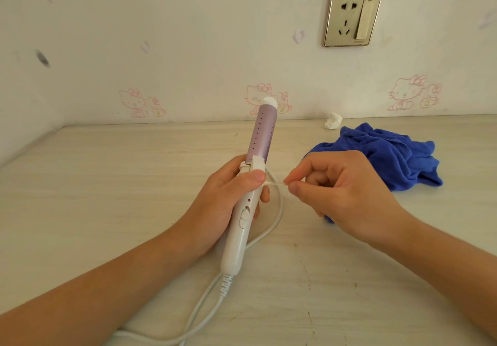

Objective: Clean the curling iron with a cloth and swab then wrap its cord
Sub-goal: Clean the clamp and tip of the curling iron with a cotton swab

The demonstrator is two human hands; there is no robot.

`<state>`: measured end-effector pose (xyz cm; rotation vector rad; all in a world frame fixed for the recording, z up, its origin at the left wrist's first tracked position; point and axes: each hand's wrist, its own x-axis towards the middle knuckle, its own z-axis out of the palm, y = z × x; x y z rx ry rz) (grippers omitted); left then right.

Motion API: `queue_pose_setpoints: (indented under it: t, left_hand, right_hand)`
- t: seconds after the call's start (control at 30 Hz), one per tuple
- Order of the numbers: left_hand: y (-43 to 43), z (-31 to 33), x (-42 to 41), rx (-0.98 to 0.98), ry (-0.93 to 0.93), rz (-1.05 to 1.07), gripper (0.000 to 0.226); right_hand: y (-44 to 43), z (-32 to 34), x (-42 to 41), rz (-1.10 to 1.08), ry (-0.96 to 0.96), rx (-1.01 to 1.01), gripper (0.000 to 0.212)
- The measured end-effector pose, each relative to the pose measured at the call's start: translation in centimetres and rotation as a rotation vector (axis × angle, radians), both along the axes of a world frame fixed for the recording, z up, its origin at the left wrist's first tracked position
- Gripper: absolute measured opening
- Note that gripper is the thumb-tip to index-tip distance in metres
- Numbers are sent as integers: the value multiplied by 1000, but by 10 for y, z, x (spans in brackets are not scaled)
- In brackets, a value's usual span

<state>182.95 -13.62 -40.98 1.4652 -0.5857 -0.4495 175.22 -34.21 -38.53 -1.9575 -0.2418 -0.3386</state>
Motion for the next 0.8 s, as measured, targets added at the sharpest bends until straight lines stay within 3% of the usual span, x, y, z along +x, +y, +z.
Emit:
queue_pose_setpoints:
  t: [0.2, 0.57, 0.7, 0.8]
  left_hand:
    - [-2, -1, -3, 27, -30, -61, 28]
    - [-2, 3, -8, 35, -33, -101, 34]
    - [-3, 4, -8, 52, -22, -104, 46]
    - [-3, 4, -8, 60, -30, -106, 43]
  right_hand:
    - [-3, 0, 0, -65, -120, 136, 10]
    - [3, -2, -1, -17, -87, 13, 13]
    - [-11, -1, 10, -161, -58, 39, 12]
    - [-8, -3, 8, -114, -70, 12, 13]
